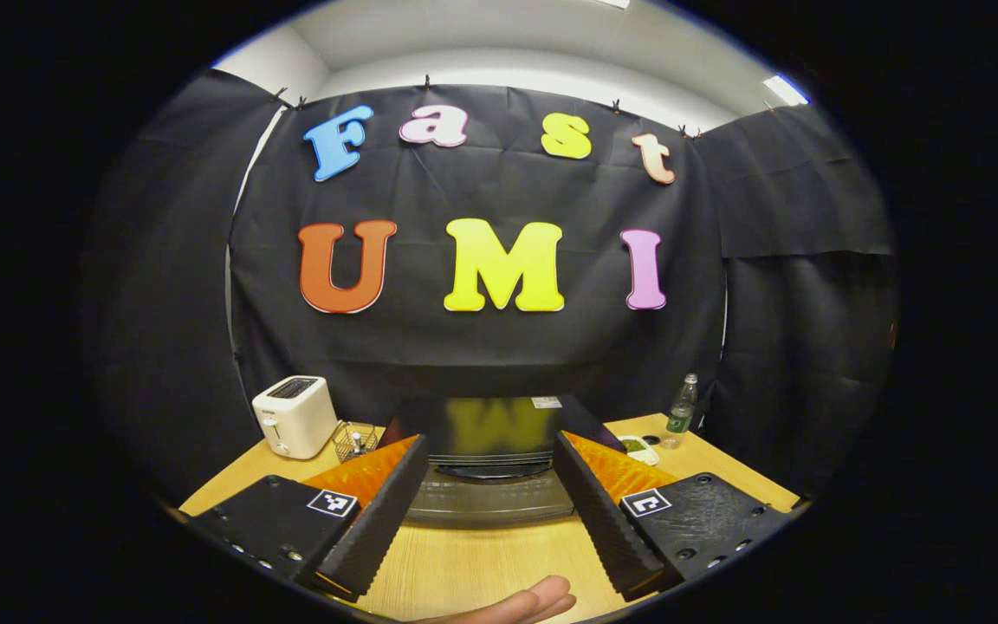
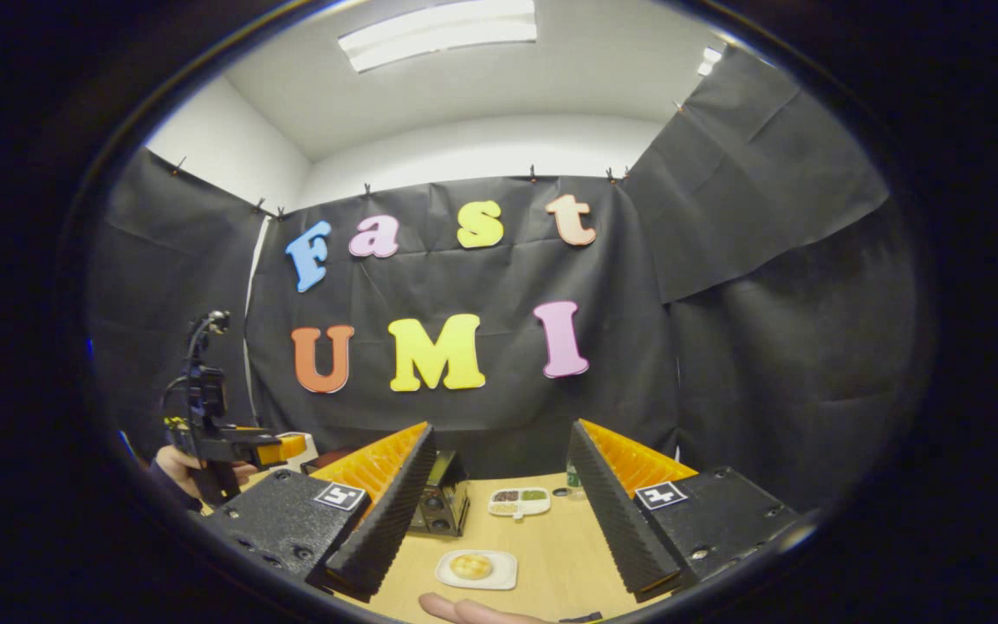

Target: Open the electric oven with the left hand, put the food in, and close the electric oven.

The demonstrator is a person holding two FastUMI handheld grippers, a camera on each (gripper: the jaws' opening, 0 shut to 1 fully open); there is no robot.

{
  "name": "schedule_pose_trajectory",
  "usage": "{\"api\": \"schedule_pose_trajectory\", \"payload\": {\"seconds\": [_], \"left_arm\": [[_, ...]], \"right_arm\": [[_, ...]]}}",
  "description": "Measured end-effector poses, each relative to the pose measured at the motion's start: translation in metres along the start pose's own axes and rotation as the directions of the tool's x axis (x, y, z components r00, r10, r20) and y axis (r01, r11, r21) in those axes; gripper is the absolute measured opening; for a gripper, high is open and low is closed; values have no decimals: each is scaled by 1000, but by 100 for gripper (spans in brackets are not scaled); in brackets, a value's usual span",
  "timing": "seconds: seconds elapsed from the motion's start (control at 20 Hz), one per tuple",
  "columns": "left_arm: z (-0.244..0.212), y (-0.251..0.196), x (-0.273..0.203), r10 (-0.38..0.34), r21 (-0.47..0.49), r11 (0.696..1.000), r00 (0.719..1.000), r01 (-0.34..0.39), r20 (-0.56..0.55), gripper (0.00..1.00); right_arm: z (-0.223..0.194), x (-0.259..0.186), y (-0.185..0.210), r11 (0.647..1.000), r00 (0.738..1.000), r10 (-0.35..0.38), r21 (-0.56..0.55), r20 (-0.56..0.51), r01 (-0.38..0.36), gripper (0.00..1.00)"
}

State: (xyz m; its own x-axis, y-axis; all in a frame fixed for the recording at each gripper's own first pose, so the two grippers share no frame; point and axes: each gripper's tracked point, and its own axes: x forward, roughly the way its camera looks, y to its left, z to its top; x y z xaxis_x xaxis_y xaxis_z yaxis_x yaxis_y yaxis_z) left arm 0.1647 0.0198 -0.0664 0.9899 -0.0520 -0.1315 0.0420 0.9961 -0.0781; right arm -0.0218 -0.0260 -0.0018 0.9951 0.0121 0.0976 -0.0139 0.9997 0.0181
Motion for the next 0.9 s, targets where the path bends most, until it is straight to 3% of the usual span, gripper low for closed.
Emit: {"api": "schedule_pose_trajectory", "payload": {"seconds": [0.05, 0.3, 0.45, 0.7, 0.85, 0.9], "left_arm": [[-5, 5, 16, 8, 9, 1000, 1000, -8, -16, 95], [-41, 26, 83, 54, 34, 998, 992, -51, -113, 95], [-58, 25, 109, 56, 29, 998, 987, -53, -152, 95], [-87, 7, 135, 25, 2, 1000, 977, -25, -212, 95], [-92, 5, 139, 42, 32, 999, 975, -36, -216, 96], [-98, 4, 136, 53, 40, 998, 968, -44, -247, 89]], "right_arm": [[-1, 0, 0, 1000, 1000, 7, 4, 8, -7, 97], [-11, 7, -5, 1000, 1000, 2, -17, 26, -2, 97], [-35, 19, -6, 999, 1000, 3, -33, -20, -4, 97], [-65, 36, -18, 1000, 995, -4, -27, -97, 1, 97], [-77, 40, -29, 1000, 992, -17, -17, -121, 15, 97], [-78, 41, -31, 1000, 992, -20, -15, -123, 18, 97]]}}
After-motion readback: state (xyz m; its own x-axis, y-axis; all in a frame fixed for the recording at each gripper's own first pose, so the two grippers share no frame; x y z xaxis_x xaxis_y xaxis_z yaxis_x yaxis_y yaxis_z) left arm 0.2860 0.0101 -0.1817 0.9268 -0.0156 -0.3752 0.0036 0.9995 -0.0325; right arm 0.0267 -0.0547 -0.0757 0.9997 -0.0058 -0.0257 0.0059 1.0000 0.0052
